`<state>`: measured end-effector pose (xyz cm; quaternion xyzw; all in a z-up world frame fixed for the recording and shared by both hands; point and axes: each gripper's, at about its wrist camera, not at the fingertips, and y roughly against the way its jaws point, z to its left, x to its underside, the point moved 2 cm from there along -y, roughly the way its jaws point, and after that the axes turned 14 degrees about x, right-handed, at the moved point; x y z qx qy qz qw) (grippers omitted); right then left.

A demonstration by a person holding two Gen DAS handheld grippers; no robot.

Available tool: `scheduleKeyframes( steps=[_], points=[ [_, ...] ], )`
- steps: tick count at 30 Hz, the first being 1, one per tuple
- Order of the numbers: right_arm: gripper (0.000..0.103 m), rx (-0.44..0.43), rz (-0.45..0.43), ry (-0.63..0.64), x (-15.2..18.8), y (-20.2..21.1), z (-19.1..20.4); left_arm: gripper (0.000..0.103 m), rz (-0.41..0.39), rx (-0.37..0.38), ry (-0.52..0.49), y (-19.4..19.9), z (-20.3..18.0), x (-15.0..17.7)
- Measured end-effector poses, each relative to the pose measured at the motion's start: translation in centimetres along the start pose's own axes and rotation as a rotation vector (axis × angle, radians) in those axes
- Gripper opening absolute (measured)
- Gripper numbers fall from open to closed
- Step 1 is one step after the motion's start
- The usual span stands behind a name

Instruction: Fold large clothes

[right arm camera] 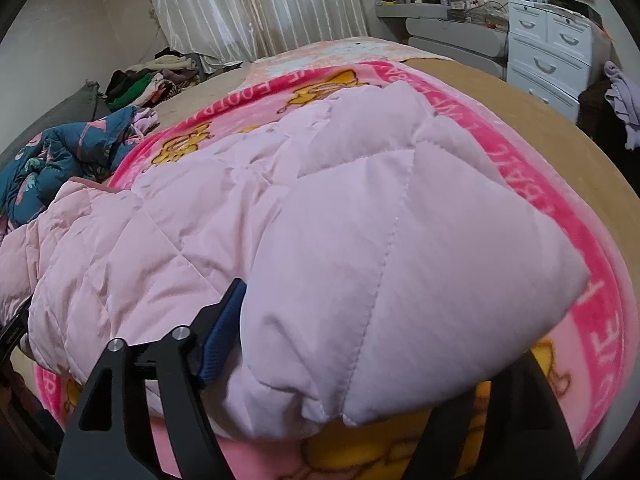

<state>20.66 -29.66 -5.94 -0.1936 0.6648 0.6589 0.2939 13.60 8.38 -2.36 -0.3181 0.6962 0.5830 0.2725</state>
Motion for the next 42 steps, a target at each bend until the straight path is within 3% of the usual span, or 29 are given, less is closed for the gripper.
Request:
scheduleKeyframes(
  steps=[4,6,8,12,14,19,23,28,35,42],
  points=[
    [0.09,0.011,0.014,-0.021,0.5,0.7,-0.8,0.046,0.009,0.009,0.044,0.1,0.9,0.8],
    [0.092,0.016,0.016,-0.014,0.9,1.4,-1.1,0.051,0.012,0.027,0.078,0.2,1.5,1.2],
    [0.096,0.019,0.014,-0.001,1.2,1.9,-1.4,0.062,0.011,0.049,0.129,0.5,2.4,1.6],
    [0.099,0.047,-0.008,0.039,2.1,3.4,-1.6,0.073,0.008,0.056,0.162,1.3,3.2,2.5],
    [0.099,0.052,-0.022,0.047,2.4,4.3,-1.8,0.085,0.0,0.051,0.167,2.2,3.4,3.0],
    [0.099,0.082,-0.095,0.079,3.4,7.5,-2.5,0.093,0.002,0.058,0.18,4.5,4.1,4.1],
    [0.099,0.09,-0.165,0.083,3.9,10.8,-3.1,0.094,-0.037,0.002,0.146,7.8,3.9,4.3],
    [0.099,0.072,-0.287,0.102,4.7,16.0,-2.9,0.094,-0.115,-0.004,0.126,13.0,3.0,4.7],
    [0.099,-0.007,-0.425,0.147,7.6,21.9,-1.0,0.094,-0.21,0.052,0.096,18.2,0.3,5.3],
    [0.099,-0.111,-0.466,0.193,10.2,24.8,2.3,0.094,-0.24,0.117,0.05,19.1,-3.6,6.7]
  ],
)
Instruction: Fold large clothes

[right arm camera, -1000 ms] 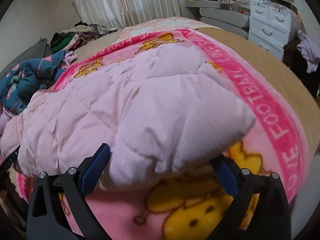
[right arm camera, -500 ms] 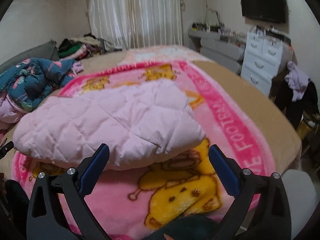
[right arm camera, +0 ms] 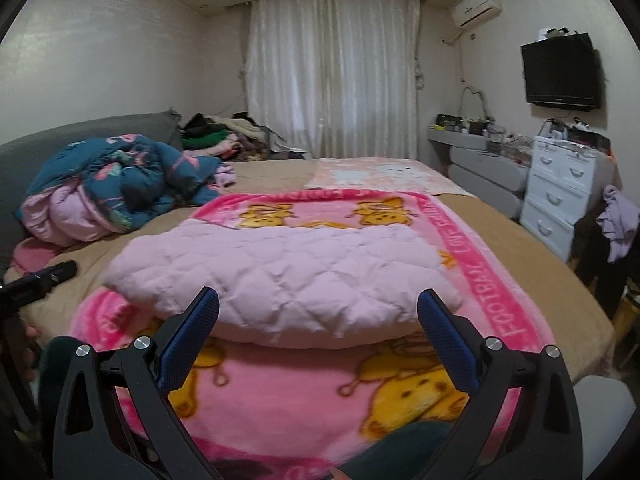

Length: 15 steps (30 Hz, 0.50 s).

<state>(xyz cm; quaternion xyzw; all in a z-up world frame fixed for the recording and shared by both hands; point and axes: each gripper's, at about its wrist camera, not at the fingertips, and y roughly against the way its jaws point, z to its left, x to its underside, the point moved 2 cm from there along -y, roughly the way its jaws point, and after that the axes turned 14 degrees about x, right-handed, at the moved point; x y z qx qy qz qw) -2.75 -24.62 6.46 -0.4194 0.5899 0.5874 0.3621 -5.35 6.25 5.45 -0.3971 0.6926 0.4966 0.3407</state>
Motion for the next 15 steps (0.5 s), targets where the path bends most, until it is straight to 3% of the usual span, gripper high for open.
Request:
scheduleKeyframes(
  steps=[4,15],
  points=[
    [0.099,-0.014,-0.016,0.045,1.1,0.9,1.6,0.094,0.031,0.027,-0.031,-0.9,-1.7,1.4],
    [0.099,-0.016,0.153,0.051,5.6,-2.3,3.5,0.094,0.116,0.05,-0.02,-4.0,-3.3,4.5]
  ],
)
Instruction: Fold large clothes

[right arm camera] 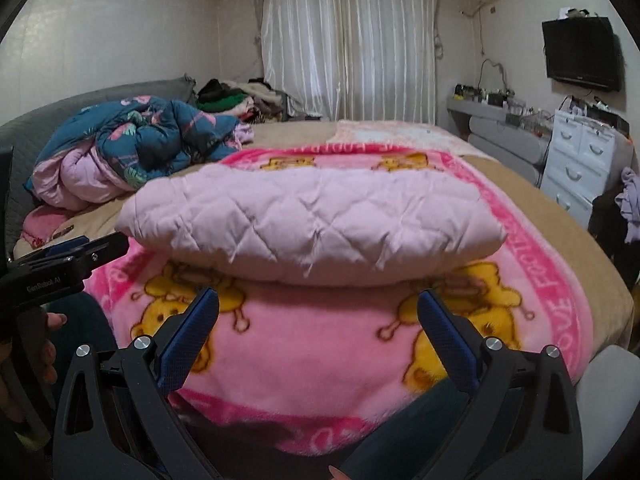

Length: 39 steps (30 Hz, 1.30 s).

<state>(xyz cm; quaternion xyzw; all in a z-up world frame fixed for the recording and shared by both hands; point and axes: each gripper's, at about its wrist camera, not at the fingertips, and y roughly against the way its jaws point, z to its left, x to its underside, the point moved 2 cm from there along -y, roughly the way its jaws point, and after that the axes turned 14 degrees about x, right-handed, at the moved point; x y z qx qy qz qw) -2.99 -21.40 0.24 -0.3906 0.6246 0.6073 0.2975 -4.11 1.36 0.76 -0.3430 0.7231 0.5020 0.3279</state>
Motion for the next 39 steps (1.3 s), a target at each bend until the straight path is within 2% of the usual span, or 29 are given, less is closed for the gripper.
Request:
scheduleKeyframes(
  steps=[3,11,20,39],
  points=[
    [0.099,0.011,0.037,-0.009,0.3,-1.0,-0.2,0.094,0.028,0.007,-0.003,-0.7,-0.3,0.5],
    [0.099,0.005,0.049,-0.008,0.6,-1.4,-0.3,0.094,0.056,0.009,-0.029,-1.5,-1.1,1.2],
    [0.099,0.0,0.046,-0.01,0.8,-1.6,-0.6,0.094,0.029,0.007,-0.037,-1.0,-1.5,1.0],
    [0.099,0.002,0.032,-0.01,1.0,-1.2,-0.5,0.094,0.039,-0.006,-0.038,-1.1,-1.3,1.0]
  ],
)
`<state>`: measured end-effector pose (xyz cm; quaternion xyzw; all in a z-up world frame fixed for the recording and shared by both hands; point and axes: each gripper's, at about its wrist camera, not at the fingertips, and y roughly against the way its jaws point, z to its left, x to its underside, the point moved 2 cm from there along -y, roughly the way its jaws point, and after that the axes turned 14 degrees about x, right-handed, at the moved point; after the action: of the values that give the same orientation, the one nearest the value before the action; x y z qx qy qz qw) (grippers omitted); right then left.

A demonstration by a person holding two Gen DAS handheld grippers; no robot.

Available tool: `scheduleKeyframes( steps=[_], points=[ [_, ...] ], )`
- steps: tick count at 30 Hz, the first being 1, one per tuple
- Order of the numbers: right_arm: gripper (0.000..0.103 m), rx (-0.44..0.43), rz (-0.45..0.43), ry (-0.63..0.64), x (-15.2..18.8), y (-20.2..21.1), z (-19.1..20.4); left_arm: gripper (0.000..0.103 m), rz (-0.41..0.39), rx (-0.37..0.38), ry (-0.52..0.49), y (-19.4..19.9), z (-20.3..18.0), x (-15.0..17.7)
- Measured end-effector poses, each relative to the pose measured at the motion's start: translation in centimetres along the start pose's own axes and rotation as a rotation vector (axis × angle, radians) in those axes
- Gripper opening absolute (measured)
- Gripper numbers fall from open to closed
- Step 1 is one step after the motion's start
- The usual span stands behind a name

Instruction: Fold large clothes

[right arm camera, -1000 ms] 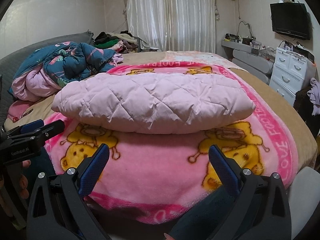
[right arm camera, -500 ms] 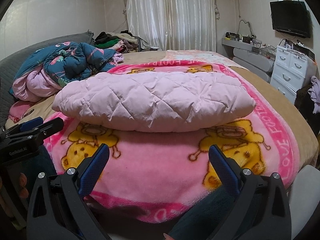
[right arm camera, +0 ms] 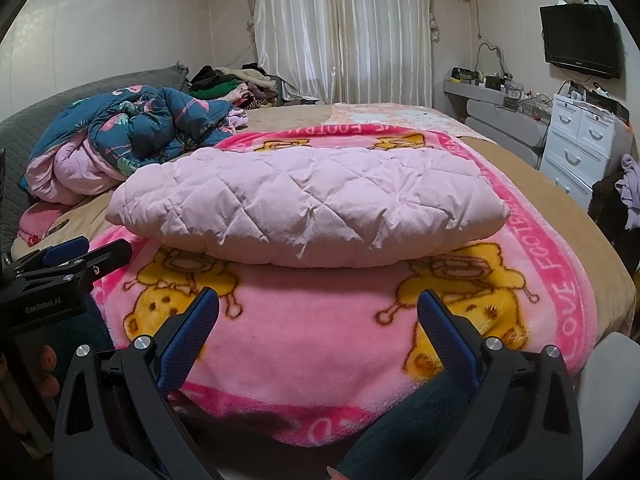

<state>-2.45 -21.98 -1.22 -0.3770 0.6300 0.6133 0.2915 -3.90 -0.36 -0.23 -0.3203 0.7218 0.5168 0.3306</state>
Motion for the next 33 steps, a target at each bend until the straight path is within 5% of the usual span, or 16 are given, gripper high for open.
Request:
scheduleKeyframes(
  steps=[33],
  points=[
    [0.099,0.0,0.005,0.001,-0.28,0.12,-0.05,0.094,0.011,-0.012,-0.005,0.0,0.04,0.23]
  ],
)
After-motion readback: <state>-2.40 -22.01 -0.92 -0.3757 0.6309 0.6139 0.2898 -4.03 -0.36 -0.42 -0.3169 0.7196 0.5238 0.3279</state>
